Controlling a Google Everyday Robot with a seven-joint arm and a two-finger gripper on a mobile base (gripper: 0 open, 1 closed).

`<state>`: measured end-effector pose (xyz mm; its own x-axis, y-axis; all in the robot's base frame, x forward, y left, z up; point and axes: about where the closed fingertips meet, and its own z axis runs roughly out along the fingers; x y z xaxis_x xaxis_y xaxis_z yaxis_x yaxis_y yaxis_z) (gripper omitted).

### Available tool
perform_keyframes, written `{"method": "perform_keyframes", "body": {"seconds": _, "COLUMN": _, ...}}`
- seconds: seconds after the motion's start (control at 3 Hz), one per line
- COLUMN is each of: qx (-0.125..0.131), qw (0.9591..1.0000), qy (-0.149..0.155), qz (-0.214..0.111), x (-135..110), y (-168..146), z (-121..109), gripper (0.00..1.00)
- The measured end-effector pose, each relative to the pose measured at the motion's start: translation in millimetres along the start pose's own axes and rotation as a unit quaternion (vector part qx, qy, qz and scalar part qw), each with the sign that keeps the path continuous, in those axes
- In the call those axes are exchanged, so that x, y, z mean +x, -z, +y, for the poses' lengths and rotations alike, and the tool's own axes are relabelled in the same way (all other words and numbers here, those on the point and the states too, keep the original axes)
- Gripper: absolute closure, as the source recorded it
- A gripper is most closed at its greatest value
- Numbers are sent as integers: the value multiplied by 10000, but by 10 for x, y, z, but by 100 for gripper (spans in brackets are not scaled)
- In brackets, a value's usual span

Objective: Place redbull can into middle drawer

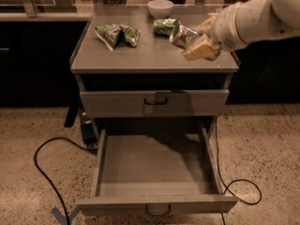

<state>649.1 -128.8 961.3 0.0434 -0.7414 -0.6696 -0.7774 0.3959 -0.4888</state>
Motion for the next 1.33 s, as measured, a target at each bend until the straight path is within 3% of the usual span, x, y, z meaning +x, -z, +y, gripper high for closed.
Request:
{"method": "perform_keyframes", "body": {"seconds": 0.33, "qx": -277, "qw": 9980, "qy": -569, "qz": 3, "x": 408, "y": -63, "z": 461, "gripper": 100}}
{"method": "perform_keyframes", "body": {"seconds": 0.67, "qx": -482, "qw": 9934, "qy": -1038, "qz": 7, "x": 688, "y": -72, "z": 790, "gripper": 100}}
{"method": "perform_keyframes", "body": {"seconds": 1.0, "qx": -483, "qw": 9934, "qy": -1039, "qz": 7, "x": 688, "y": -73, "z": 790, "gripper": 100}}
{"method": "perform_keyframes", "body": {"seconds": 1.33, "qx": -808, "qw": 9873, "qy": -1366, "qz": 84, "x": 947, "y": -285, "z": 1087, "gripper": 100}}
